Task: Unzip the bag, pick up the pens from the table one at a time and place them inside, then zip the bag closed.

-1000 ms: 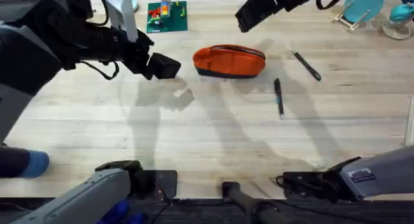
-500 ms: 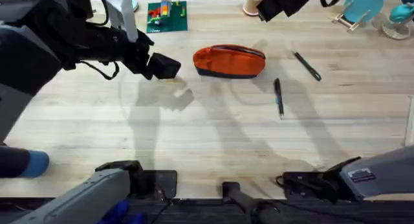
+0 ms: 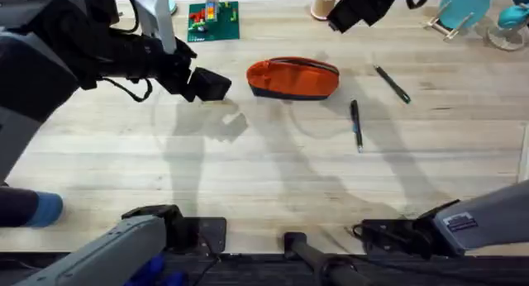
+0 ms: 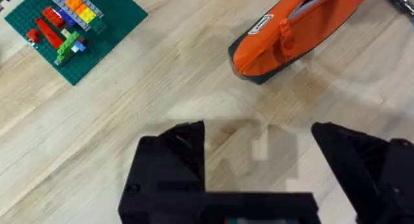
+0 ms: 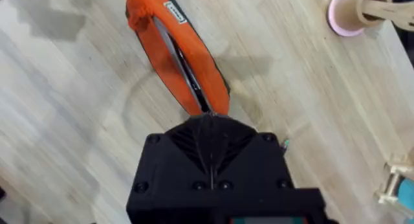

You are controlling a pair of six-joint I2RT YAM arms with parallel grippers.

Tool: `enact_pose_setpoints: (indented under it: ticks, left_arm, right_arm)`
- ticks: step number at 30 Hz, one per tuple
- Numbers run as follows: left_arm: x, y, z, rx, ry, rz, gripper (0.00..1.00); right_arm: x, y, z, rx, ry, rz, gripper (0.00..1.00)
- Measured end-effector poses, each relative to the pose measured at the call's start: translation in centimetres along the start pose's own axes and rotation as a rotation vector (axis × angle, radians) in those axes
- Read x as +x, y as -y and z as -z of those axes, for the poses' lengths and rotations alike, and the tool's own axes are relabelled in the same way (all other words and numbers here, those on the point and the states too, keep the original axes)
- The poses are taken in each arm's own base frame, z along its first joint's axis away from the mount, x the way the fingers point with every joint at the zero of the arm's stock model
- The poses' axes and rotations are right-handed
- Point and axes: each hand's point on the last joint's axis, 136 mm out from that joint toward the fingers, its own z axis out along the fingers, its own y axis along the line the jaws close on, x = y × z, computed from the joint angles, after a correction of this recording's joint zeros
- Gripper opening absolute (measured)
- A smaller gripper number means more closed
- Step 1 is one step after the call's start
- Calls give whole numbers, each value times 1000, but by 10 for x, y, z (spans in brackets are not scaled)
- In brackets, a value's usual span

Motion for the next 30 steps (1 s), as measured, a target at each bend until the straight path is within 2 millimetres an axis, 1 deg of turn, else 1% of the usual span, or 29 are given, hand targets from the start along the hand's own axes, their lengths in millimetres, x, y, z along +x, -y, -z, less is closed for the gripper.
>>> enact_pose_setpoints:
  ticks: [9, 17, 18, 19, 30]
  left_arm:
    - [0, 0, 0, 0, 0, 0, 993]
    - [0, 0, 0, 0, 0, 0, 993]
    - [0, 0, 0, 0, 0, 0, 993]
    - [0, 0, 0, 0, 0, 0, 995]
    - [0, 0, 0, 0, 0, 0, 993]
  right_arm:
    - [4, 0, -25, -37, -51, 129, 32]
    - [7, -5, -49, -98, -80, 164, 32]
    - [8, -6, -53, -108, -84, 164, 32]
    - [10, -9, -62, -139, -101, 163, 31]
    - [18, -14, -82, -186, -146, 153, 32]
